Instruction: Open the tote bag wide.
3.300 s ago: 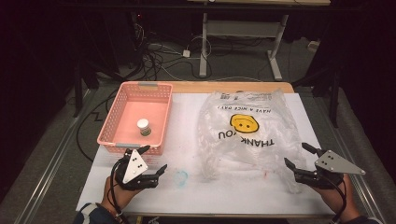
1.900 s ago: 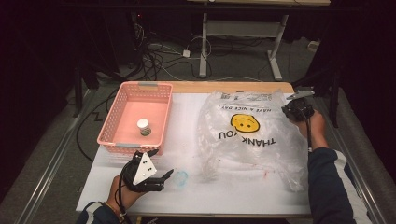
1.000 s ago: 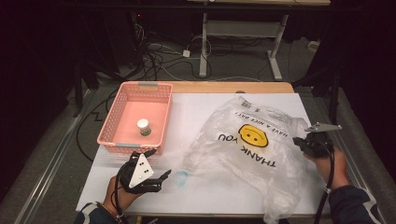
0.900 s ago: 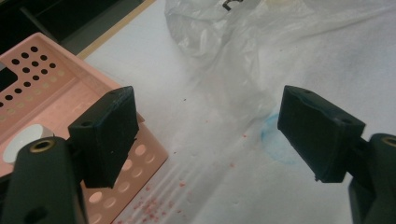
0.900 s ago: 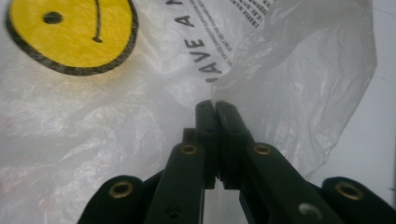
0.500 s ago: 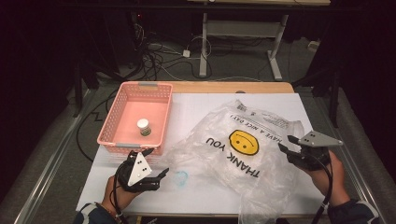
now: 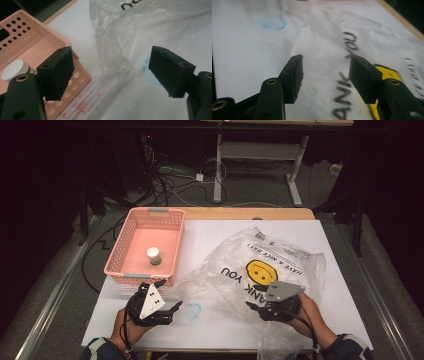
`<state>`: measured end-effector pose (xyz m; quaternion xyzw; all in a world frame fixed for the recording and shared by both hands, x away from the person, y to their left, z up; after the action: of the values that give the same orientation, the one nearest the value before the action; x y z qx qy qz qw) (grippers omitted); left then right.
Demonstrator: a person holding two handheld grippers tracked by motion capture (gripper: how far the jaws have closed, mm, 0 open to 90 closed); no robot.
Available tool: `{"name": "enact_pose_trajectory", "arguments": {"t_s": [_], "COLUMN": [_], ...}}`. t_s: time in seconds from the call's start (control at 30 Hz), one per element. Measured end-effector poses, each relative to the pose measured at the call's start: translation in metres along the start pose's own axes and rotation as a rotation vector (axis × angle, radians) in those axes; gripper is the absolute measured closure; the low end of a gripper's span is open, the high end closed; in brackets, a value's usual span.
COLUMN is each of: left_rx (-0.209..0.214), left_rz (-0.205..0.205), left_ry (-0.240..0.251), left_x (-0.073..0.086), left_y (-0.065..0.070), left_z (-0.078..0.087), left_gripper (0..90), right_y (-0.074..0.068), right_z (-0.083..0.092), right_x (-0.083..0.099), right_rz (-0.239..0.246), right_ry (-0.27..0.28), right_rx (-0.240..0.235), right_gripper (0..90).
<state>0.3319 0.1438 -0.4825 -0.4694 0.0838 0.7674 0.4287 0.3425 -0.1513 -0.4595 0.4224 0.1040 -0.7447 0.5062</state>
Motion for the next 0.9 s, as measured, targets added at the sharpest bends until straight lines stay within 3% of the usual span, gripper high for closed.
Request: {"name": "enact_pose_trajectory", "arguments": {"t_s": [0.1, 0.13, 0.3, 0.4, 0.47, 0.53, 0.57, 0.63, 0.7, 0.73, 0.9], "left_rx": [0.001, 0.001, 0.004, 0.007, 0.008, 0.007, 0.008, 0.008, 0.008, 0.008, 0.006], "left_rz": [0.000, 0.001, -0.002, -0.005, -0.005, -0.005, -0.005, -0.005, -0.008, -0.009, -0.005], "left_ry": [-0.001, -0.002, -0.004, -0.006, -0.005, -0.006, -0.006, -0.007, -0.012, -0.014, -0.014], "left_x": [0.000, 0.000, 0.001, 0.001, 0.001, 0.001, 0.001, 0.001, 0.001, 0.001, 0.002], "left_y": [0.000, 0.000, 0.000, 0.001, 0.001, 0.001, 0.001, 0.001, 0.001, 0.001, 0.001], "left_z": [0.000, 0.000, -0.001, -0.001, -0.001, -0.001, -0.001, -0.001, -0.002, -0.002, -0.002], "left_gripper": [19.5, 19.5, 19.5, 19.5, 19.5, 19.5, 19.5, 19.5, 19.5, 19.5, 19.5], "right_y": [-0.012, -0.022, -0.034, -0.036, -0.037, -0.034, -0.034, -0.027, -0.026, -0.023, -0.015], "right_z": [-0.012, -0.022, -0.043, -0.049, -0.057, -0.059, -0.059, -0.058, -0.058, -0.058, -0.054], "right_x": [-0.002, -0.002, 0.002, 0.005, 0.012, 0.015, 0.015, 0.016, 0.017, 0.017, 0.014], "right_rz": [0.030, 0.066, 0.099, 0.102, 0.128, 0.117, 0.117, 0.106, 0.109, 0.111, 0.093], "right_ry": [-0.021, -0.041, -0.098, -0.123, -0.168, -0.184, -0.184, -0.190, -0.194, -0.197, -0.164], "right_rx": [-0.041, -0.059, -0.091, -0.084, -0.073, -0.065, -0.065, -0.034, -0.028, -0.016, 0.011], "right_gripper": [44.7, 44.2, 44.2, 44.0, 48.2, 54.2, 54.2, 66.7, 70.3, 79.4, 85.2]}}
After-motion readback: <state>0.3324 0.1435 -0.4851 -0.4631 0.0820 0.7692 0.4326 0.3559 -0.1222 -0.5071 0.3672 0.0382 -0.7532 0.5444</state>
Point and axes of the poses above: each handheld gripper's, and its own axes: z roughly backward along the jaws, x roughly out of its underside, y roughly to its right, the point moved 7 cm from there along -z, roughly forward along the jaws, and after that the axes turned 2 degrees about x, right-handed, at the moved point
